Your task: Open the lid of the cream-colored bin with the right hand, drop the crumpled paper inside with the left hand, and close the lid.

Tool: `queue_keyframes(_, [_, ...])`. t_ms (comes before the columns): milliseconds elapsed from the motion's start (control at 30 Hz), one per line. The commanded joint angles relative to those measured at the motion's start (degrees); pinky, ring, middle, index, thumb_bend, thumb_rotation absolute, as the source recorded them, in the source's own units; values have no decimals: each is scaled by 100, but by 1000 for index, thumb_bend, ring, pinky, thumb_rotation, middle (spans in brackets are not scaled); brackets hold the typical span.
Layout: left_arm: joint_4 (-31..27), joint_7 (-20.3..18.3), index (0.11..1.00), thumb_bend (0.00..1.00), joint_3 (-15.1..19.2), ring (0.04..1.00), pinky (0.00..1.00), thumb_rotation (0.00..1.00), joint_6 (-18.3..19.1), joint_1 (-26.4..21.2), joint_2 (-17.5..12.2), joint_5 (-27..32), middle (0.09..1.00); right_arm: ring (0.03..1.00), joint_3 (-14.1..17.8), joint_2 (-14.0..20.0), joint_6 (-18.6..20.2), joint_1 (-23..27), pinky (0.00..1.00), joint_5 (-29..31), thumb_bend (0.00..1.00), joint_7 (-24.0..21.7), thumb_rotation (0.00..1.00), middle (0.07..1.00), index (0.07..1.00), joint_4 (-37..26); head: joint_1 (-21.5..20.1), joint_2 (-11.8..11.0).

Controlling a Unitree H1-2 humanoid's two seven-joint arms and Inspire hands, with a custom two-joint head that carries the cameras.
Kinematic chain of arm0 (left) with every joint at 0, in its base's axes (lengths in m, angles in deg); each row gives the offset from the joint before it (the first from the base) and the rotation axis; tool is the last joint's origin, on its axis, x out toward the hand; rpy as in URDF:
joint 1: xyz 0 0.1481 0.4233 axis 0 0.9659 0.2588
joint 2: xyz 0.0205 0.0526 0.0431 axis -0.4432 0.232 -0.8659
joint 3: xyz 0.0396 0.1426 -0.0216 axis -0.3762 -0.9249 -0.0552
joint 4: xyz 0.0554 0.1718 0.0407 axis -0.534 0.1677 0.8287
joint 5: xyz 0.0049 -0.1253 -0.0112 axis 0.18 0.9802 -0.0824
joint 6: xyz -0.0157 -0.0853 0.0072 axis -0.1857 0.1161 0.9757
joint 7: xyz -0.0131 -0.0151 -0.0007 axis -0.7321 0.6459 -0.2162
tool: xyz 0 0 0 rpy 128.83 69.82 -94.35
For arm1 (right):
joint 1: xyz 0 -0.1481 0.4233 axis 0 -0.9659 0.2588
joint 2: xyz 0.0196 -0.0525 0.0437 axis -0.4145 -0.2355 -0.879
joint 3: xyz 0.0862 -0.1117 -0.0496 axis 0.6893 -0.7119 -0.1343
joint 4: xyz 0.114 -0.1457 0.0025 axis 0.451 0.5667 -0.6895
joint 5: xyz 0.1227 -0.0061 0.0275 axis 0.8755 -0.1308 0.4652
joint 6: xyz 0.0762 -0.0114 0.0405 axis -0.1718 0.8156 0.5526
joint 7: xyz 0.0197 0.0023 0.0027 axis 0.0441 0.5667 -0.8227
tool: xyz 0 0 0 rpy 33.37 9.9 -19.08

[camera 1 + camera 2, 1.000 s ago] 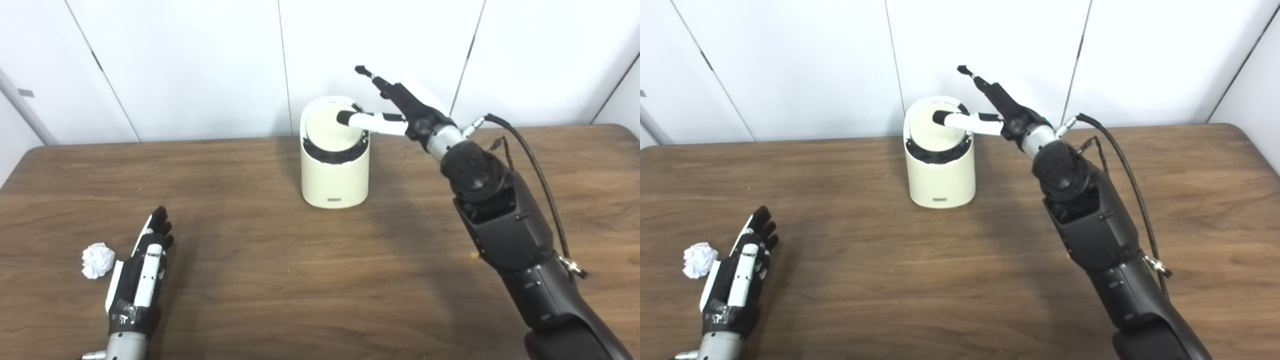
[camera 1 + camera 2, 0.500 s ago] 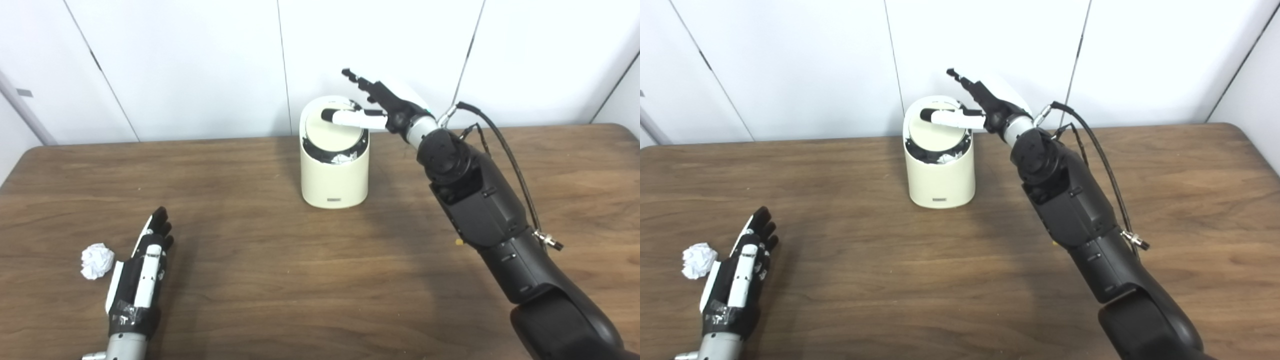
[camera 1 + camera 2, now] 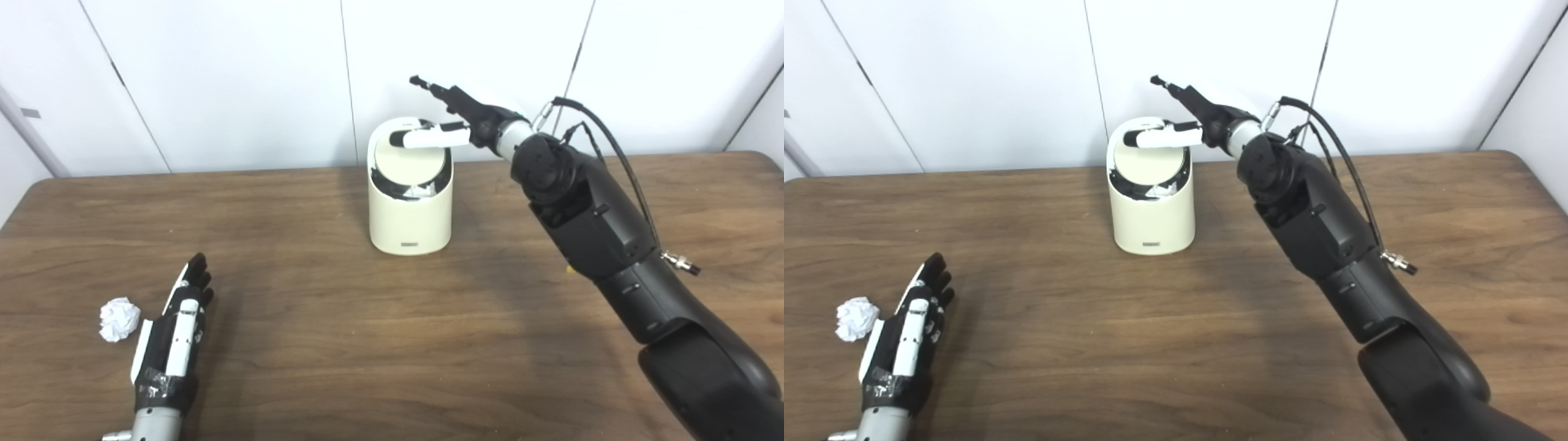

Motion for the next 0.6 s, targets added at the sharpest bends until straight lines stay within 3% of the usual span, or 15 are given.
queue_keyframes(0, [152, 61, 967, 265, -109, 1000, 1000, 833, -77, 173, 192, -30, 993, 936, 48, 105, -187, 267, 857, -60, 793, -2, 697, 948, 939, -215, -6, 16])
queue_keyframes(267, [153, 37, 971, 247, -113, 1000, 1000, 826, -95, 174, 176, -7, 994, 949, 45, 325, -50, 204, 871, -170, 781, -160, 673, 957, 953, -339, -18, 31])
queue_keyframes(567, [159, 48, 968, 260, -112, 1000, 1000, 822, -80, 157, 180, -13, 991, 950, 62, 334, -59, 132, 873, -201, 765, -134, 621, 960, 956, -312, -28, 57])
